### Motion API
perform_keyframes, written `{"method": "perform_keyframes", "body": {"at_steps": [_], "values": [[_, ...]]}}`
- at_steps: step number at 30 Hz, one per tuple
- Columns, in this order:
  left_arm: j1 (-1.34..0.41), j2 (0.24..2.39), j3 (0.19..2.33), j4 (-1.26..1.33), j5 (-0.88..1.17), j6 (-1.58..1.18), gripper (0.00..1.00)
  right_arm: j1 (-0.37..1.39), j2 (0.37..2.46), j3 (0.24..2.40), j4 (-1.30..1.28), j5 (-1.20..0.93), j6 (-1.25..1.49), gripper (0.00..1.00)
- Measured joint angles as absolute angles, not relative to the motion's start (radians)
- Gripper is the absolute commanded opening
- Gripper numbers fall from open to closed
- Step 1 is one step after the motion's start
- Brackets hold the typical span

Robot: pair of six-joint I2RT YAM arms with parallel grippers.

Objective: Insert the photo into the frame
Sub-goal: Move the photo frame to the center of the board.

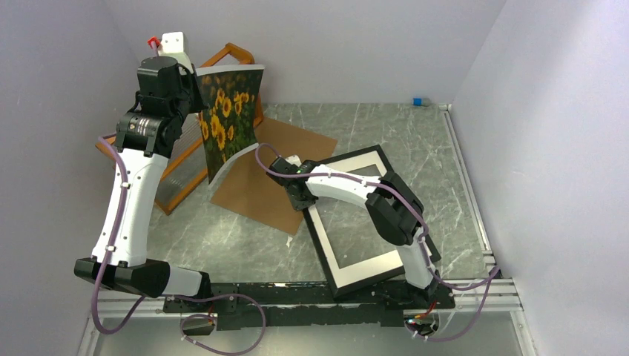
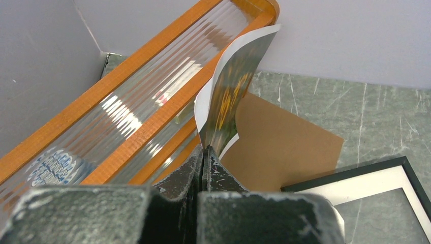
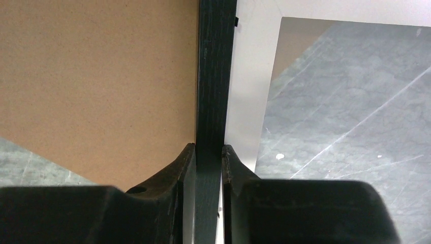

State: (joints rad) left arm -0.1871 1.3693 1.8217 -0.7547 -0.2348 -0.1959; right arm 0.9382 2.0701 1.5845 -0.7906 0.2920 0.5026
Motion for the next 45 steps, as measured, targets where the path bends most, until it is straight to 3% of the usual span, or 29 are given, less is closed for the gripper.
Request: {"method": "perform_keyframes", "body": {"at_steps": [13,22,27,35,45], "values": [[-0.187,1.369,1.821,-0.765,-0.257,-0.196,0.03,0.884,2.138,1.718,-0.737,0.359,0.516,0.1],[-0.187,1.347,1.803,-0.769,-0.241,-0.197,0.03,0.794,2.325,1.981,-0.71,0.382,0.581,0.14],[-0.187,1.345,1.797,-0.768,-0.218,-0.2,0.03,0.788,2.413,2.11,-0.736,0.383,0.616,0.24],[-0.187,1.346,1.795,-0.766,-0.162,-0.199,0.02,0.757,2.392,2.127,-0.739,0.277,0.669,0.61],[-0.187,1.351,1.796,-0.723,-0.033,-0.148,0.03,0.596,2.025,1.966,-0.67,0.123,0.761,0.66]]}}
